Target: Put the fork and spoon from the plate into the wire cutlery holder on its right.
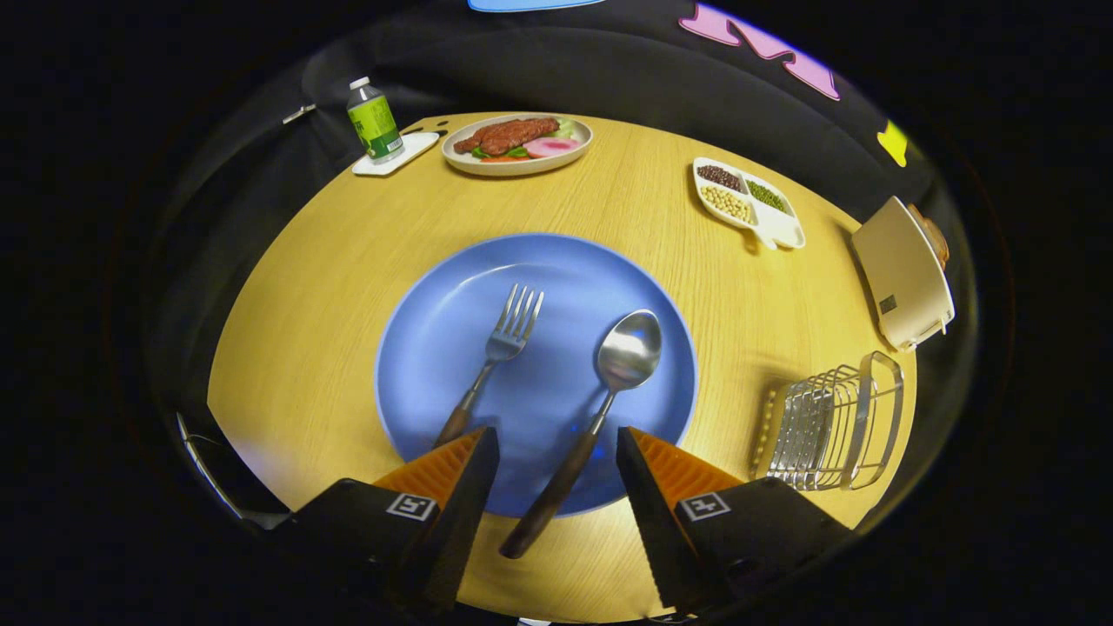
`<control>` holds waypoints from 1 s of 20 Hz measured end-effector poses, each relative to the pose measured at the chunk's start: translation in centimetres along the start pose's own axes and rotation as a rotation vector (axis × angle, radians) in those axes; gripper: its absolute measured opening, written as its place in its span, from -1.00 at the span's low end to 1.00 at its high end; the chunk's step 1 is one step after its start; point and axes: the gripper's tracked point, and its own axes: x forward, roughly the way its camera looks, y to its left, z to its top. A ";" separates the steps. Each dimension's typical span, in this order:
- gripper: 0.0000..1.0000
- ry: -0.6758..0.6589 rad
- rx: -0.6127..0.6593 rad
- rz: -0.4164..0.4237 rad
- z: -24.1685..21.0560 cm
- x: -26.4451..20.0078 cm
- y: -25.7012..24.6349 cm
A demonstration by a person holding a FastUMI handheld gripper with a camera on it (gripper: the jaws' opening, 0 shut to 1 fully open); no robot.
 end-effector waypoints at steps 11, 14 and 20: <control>-0.72 0.072 0.067 0.088 0.0 0.4 -0.8; -0.84 0.075 0.087 0.157 0.0 -0.1 -0.6; -0.87 0.040 0.070 0.224 1.0 -4.9 -2.2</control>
